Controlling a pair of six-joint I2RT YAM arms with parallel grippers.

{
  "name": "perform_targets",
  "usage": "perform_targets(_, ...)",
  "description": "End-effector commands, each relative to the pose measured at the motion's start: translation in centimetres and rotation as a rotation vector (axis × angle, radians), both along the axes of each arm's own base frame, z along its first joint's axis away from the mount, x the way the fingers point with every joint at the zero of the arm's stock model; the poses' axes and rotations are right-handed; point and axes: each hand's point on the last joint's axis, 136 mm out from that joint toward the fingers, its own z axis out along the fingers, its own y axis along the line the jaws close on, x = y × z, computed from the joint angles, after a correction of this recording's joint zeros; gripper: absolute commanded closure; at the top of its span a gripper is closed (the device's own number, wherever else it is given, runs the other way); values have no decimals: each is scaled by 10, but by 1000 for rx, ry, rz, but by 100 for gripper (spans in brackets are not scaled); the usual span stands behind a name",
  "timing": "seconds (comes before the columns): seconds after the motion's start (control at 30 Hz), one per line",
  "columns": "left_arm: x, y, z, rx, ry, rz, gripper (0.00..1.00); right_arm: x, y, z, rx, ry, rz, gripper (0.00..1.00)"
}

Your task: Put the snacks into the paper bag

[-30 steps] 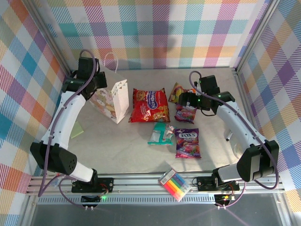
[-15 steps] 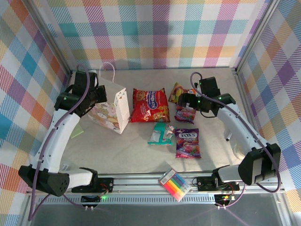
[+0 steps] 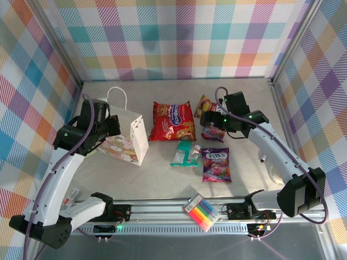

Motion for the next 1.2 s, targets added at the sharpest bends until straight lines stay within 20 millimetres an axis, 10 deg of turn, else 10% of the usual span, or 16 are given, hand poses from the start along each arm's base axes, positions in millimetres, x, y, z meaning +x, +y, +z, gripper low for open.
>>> perform_targets(0.0, -17, -6, -13, -49, 48, -9, 100, -7, 2, 4, 1, -4, -7, 3)
perform_targets(0.13, -28, -14, -13, -82, 55, -34, 99, -7, 5, 2, -8, -1, 1, 3)
perform_targets(0.47, -37, 0, 2, -37, 97, 51, 57, 4, 20, -3, -24, 2, 48, 2)
perform_targets(1.17, -47, 0, 14, -69, 200, 264, 51, 24, 25, -4, -107, -82, 148, 1)
